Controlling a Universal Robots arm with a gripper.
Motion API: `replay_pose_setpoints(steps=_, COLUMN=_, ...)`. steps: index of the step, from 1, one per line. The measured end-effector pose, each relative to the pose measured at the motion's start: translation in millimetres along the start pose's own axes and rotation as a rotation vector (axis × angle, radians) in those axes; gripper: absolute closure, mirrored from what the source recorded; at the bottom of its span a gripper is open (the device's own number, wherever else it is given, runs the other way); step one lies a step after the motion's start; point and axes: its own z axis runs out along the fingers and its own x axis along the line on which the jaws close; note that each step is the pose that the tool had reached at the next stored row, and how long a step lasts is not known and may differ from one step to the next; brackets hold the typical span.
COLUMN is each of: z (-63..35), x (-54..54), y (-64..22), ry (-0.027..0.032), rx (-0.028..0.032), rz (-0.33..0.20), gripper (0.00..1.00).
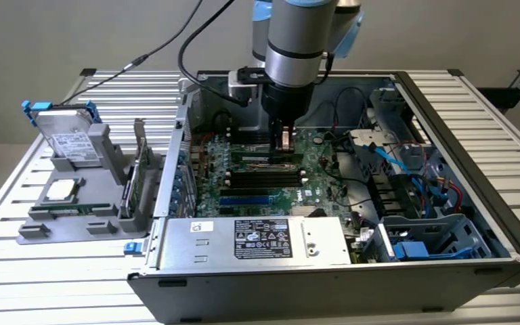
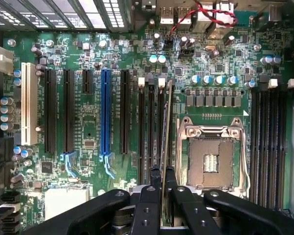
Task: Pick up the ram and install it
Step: 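Insert the ram into the slot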
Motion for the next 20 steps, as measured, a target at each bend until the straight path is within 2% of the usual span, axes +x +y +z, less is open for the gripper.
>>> replay_pose_setpoints(steps=3, z=2.8, x=-1.3, y=-0.2, ry=0.0166, rx=0.0, rz=0.001, gripper=0.86)
replay_pose_setpoints(steps=10, z=6.1, x=-3.6, y=0.1, ry=0.047, rx=0.0003, rz=-0.008, gripper=0.86)
replay_pose_setpoints(steps=12, z=7.2, x=-4.9, y=0.5, ry=0.0506, rx=0.0011, rz=-0.012, gripper=0.86)
replay_pose_setpoints(steps=20, z=10.2, x=-6.0, y=2.7, ry=0.054, rx=0.003, rz=-0.028, gripper=0.86)
